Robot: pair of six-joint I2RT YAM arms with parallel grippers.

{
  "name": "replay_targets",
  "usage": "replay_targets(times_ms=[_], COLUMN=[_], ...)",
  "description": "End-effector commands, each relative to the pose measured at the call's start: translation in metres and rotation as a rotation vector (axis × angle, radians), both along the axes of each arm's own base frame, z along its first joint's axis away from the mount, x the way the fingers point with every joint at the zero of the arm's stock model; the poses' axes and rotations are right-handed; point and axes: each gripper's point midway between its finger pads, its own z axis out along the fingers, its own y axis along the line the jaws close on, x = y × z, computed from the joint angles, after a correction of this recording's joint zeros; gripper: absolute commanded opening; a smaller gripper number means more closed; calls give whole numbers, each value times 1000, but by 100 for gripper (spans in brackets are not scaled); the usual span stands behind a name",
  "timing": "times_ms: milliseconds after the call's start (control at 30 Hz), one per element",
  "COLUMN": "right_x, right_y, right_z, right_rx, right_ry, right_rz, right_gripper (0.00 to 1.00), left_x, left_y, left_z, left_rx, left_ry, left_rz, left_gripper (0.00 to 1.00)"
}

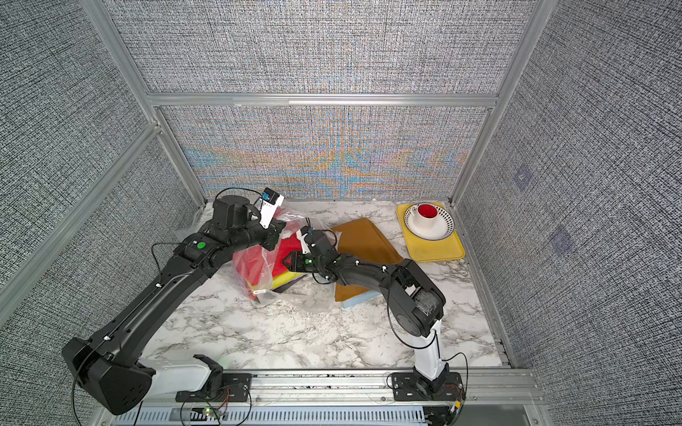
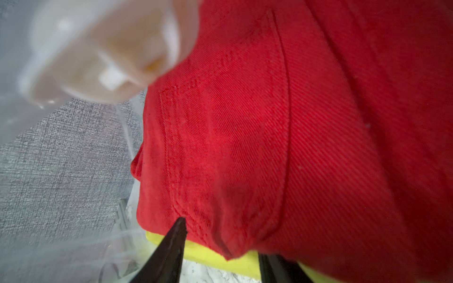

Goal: Take the trousers out of the vacuum bag
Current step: Take out the trousers from the vacuum bag.

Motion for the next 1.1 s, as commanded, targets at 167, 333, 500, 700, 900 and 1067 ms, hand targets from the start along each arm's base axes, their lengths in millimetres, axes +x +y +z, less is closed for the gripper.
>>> replay_targets(times_ms=[167, 333, 500, 700, 900, 1067], right_x=[8, 7, 4, 0, -6, -17], right_y=[8, 10, 5, -3, -16, -32], right_z=[4, -5, -1, 33, 67, 76], right_rx=[-3, -14, -81, -139, -164, -175], right_ry=[-31, -10, -56, -154, -220, -218], right_rz=[11, 15, 16, 13, -7, -28], right_gripper=[47, 26, 0, 0, 0, 0], left_x=[6, 6, 7, 7, 10, 7], left_y=[-6, -4, -3, -3, 8, 17], left_z=[15, 16, 11, -3, -5, 2], left_rx=[-32, -27, -14, 17, 60, 82], left_ry=[-62, -69, -65, -55, -82, -117], left_rz=[-12, -7, 0, -14, 32, 53], left_gripper=[0, 0, 0, 0, 0, 0])
